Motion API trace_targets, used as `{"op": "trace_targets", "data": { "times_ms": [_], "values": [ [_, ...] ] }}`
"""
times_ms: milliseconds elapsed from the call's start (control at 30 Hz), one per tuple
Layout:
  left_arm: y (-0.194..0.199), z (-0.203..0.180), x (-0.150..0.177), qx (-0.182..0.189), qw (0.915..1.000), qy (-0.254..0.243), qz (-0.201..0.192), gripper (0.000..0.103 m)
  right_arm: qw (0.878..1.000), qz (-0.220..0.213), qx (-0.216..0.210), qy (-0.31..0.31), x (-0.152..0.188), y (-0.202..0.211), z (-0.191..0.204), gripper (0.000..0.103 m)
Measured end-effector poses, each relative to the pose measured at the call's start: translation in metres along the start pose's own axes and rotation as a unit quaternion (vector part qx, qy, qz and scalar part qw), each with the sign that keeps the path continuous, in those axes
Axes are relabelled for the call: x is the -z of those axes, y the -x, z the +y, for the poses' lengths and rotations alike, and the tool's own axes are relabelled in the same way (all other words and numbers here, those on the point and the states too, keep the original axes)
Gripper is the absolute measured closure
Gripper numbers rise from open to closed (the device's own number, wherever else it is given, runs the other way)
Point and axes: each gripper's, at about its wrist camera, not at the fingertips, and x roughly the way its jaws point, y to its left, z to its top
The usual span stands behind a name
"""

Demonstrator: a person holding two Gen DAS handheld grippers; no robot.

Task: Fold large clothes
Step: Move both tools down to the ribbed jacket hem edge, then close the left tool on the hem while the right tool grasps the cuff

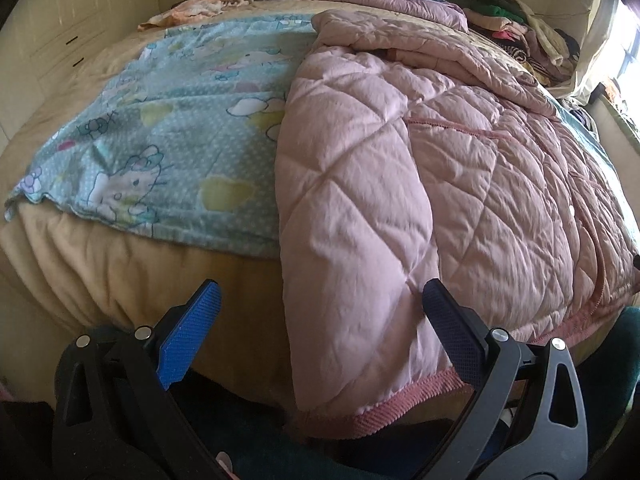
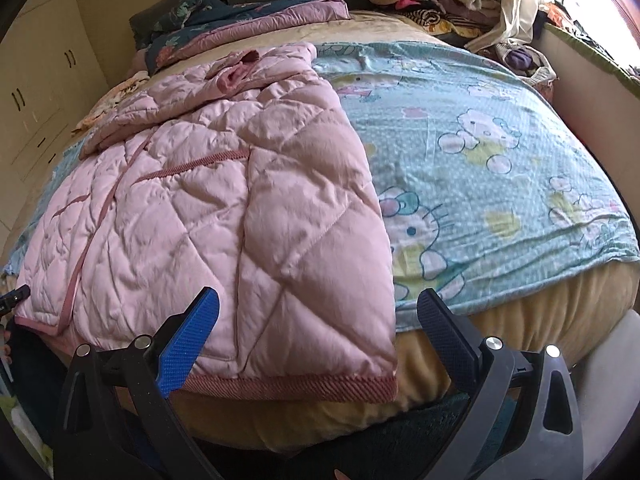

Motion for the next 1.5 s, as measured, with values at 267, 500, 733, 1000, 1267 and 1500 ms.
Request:
{"op": "trace_targets", "data": {
  "times_ms": [267, 500, 733, 1000, 1267, 1500],
  "values": [
    [-0.007, -0.004, 0.010, 0.032, 0.9993, 0.007, 0.020, 0.008, 1.000, 0.020, -0.018, 0.000, 0.009, -0.007, -0.001, 0.004],
    [-0.018, -0.013, 0.015, 0.041, 0.9986, 0.004, 0.033, 0.008, 0.998, 0.035, -0.040, -0.022, 0.017, -0.013, -0.008, 0.006],
    [-0.021, -0.011, 0.014, 0.053, 0.9980, 0.014, 0.033, 0.008, 0.996, 0.026, -0.078, -0.026, 0.023, -0.006, -0.006, 0.035],
    [-0.019, -0.009, 0.012, 0.066, 0.9973, 0.023, 0.022, 0.010, 0.992, -0.003, -0.122, -0.028, 0.015, 0.006, -0.002, 0.043],
    [-0.004, -0.017, 0.010, 0.087, 0.9961, 0.012, -0.003, 0.064, 0.989, 0.020, -0.129, -0.068, 0.022, -0.014, -0.019, 0.046],
    [0.014, -0.022, 0.007, 0.091, 0.9953, -0.002, -0.032, 0.086, 0.987, -0.010, -0.142, -0.072, 0.023, -0.001, -0.020, 0.073]
  ]
}}
